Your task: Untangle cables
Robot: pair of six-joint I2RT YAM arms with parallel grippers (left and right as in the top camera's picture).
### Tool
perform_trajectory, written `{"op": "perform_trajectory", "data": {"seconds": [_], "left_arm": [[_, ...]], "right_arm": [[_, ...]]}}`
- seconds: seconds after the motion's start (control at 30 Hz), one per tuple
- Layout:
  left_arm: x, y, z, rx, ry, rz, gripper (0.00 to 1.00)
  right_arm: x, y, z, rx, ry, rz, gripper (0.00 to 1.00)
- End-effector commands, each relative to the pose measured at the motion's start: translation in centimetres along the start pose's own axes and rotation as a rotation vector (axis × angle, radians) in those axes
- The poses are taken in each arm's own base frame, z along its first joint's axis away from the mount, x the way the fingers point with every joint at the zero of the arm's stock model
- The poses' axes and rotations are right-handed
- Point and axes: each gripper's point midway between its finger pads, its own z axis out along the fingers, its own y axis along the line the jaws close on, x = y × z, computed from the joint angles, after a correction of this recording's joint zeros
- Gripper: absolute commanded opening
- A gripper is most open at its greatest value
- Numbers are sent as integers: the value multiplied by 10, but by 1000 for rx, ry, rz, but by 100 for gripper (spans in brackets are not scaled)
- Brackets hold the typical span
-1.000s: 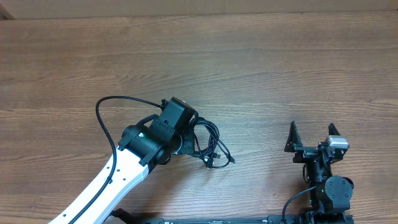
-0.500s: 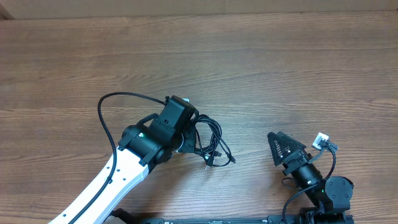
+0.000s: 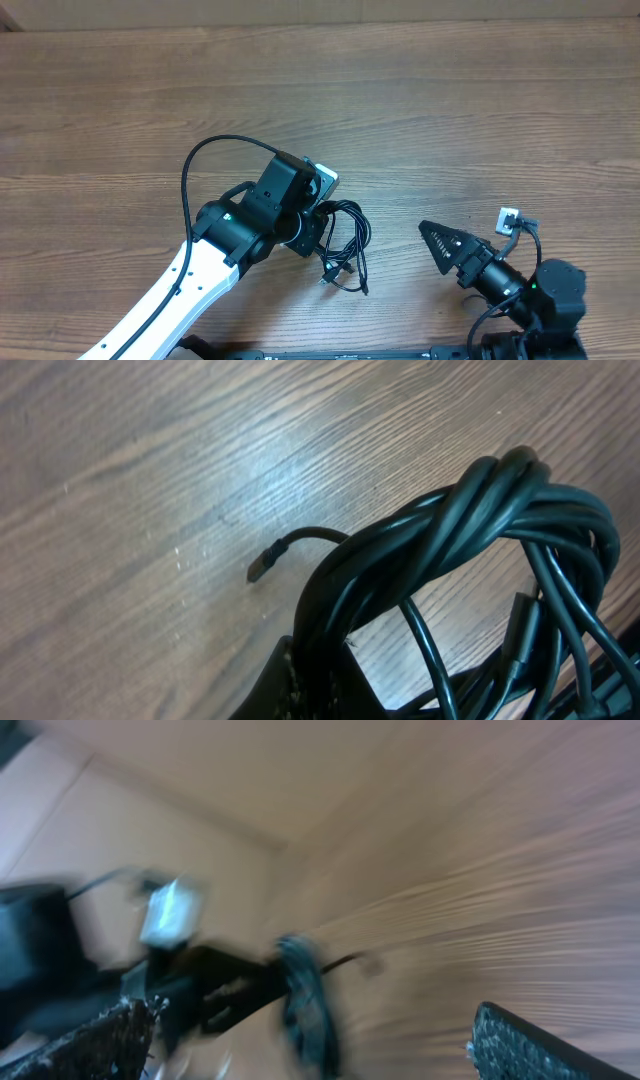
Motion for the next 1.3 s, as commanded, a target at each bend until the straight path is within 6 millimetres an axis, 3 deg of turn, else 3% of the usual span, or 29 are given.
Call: {"op": "perform_trajectory", "data": {"seconds": [0.0, 0.17, 0.33, 0.4, 0.47, 0.6, 0.7, 0.83, 0.9, 1.0, 1.07, 1.27], "left_arm": [[-5, -10, -1, 45, -22, 126, 4], [-3, -36, -4, 197, -34, 281, 4], [-3, -45, -7, 253, -42, 282, 4], [-3, -46, -7, 256, -38, 248, 4], [-3, -45, -7, 256, -34, 206, 4], [-5, -45, -7, 253, -30, 126, 4], [-7, -32, -4, 175, -29, 41, 4], [-12, -1, -1, -1, -48, -91, 4], [-18, 8, -2, -47, -78, -139, 4], [-26, 17, -4, -77, -116, -176, 4], [-31, 21, -5, -65, -134, -234, 4], [-54, -8, -18, 260, -201, -217, 4]], "right_arm": [[25, 35, -1, -179, 205, -34, 100], [19, 28, 10, -173, 210, -106, 98], [13, -4, 31, -72, 216, -201, 77], [18, -1, 39, -96, 251, -209, 72], [31, 6, 48, -136, 308, -224, 62], [72, 12, 57, -175, 472, -203, 54], [94, 11, 63, -157, 550, -164, 41], [85, -1, 76, -50, 480, -92, 15], [76, 7, 81, -74, 438, -74, 5], [59, 33, 86, -169, 367, -76, 4], [54, 35, 87, -177, 346, -88, 4], [53, -23, 97, 95, 296, 24, 4]]}}
